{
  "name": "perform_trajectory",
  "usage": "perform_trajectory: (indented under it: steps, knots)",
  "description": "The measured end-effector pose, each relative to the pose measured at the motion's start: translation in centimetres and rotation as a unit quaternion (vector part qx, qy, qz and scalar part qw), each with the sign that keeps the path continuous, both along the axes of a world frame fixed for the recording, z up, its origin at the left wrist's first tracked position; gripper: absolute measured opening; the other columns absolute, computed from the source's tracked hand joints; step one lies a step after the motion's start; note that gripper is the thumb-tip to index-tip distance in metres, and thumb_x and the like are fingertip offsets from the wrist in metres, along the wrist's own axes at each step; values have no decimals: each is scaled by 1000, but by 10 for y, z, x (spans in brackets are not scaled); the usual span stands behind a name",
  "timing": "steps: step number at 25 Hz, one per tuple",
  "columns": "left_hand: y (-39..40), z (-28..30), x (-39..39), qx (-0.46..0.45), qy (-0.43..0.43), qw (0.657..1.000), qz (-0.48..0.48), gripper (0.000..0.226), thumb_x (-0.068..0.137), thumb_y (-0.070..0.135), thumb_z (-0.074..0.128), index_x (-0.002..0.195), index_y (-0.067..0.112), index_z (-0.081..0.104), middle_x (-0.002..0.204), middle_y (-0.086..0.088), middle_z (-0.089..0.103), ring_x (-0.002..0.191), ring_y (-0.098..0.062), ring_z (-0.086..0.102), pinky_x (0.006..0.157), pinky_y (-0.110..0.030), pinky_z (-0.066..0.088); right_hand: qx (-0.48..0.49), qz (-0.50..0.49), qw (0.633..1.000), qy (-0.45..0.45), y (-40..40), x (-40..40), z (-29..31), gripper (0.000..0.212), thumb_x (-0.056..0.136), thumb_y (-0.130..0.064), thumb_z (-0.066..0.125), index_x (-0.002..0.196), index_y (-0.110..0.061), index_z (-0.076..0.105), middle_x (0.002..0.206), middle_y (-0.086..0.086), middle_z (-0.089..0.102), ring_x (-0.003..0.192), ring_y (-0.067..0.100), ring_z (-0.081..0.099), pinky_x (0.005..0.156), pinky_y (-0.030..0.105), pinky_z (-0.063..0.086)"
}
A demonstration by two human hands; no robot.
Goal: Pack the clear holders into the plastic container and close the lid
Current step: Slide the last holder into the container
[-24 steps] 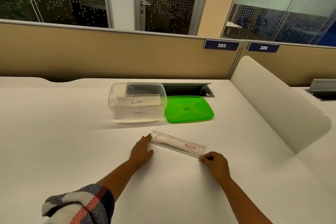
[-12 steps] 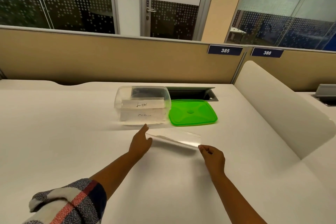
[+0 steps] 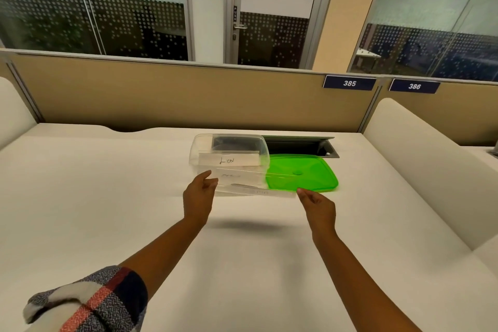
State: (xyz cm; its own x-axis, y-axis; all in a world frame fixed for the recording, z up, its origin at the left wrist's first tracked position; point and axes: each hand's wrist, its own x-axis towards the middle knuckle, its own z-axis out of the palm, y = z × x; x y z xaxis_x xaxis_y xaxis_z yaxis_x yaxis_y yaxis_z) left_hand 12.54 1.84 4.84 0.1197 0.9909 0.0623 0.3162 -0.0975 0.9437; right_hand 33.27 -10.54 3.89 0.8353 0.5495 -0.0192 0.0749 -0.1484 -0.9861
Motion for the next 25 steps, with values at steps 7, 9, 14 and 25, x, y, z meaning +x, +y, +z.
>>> perform_trajectory:
  steps: [7, 9, 14, 25]
  knots:
    - [13, 20, -29, 0, -12, 999, 33, 36, 90, 18, 56, 125, 10, 55, 118, -16, 66, 107, -29, 61, 99, -40, 46, 16, 35, 999, -26, 31, -21, 18, 31, 84, -20, 67, 107, 0, 68, 107, 15, 71, 91, 15, 59, 84, 24, 43]
    - [18, 25, -37, -4, -26, 999, 35, 35, 89, 18, 57, 124, 10, 55, 117, -15, 67, 105, -28, 61, 97, -39, 47, 17, 41, 998, -36, 39, -27, 22, 31, 84, -21, 66, 108, 0, 68, 108, 15, 70, 93, 17, 60, 87, 26, 45]
    - [32, 41, -48, -12, -69, 996, 47, 33, 88, 17, 59, 120, 10, 56, 113, -16, 68, 101, -32, 64, 97, -44, 50, 36, 38, 996, -73, 66, -34, 42, 28, 84, -19, 67, 105, 1, 69, 104, 18, 72, 92, 20, 63, 89, 29, 47]
    - [75, 54, -46, -34, -152, 986, 66, 30, 87, 10, 61, 115, 3, 56, 113, -18, 66, 88, -24, 61, 90, -42, 54, 35, 34, 995, -86, 119, -30, 56, 25, 85, -21, 66, 100, -1, 71, 93, 21, 72, 80, 19, 60, 79, 30, 47]
